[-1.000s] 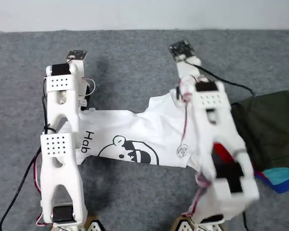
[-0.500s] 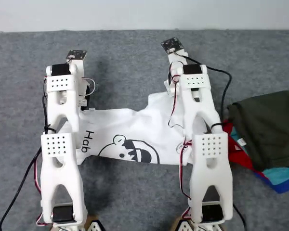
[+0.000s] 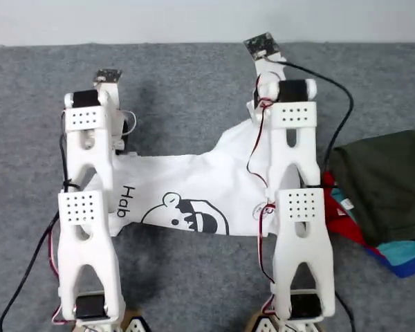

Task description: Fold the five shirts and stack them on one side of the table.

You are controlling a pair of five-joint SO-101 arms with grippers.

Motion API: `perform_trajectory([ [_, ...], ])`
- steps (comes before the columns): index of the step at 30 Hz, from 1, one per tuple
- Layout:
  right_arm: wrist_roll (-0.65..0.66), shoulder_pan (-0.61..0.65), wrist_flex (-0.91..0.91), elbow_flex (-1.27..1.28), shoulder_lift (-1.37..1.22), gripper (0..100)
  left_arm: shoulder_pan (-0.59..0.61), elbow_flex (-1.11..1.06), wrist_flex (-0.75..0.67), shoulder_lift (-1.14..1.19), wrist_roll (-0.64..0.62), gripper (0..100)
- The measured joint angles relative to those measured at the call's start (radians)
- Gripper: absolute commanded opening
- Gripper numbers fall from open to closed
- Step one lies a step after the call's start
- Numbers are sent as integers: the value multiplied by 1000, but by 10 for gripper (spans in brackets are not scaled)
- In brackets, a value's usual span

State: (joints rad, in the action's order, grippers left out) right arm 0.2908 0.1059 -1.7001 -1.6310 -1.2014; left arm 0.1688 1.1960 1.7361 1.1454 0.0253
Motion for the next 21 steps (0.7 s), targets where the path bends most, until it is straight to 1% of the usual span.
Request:
perform_trajectory([
  [2,0,0,-35,-11,52,10,0,0,0,-81,-25,12],
  [5,0,0,-51,-11,143,10,0,-58,0,-241,-40,12],
  [13,0,0,-54,-11,344,10,0,-324,0,-678,-43,12],
  [18,0,3,-54,-12,534,10,0,-342,0,-933,-43,12],
  [21,0,26,-48,-15,669,10,0,-342,-21,-1049,-43,12],
])
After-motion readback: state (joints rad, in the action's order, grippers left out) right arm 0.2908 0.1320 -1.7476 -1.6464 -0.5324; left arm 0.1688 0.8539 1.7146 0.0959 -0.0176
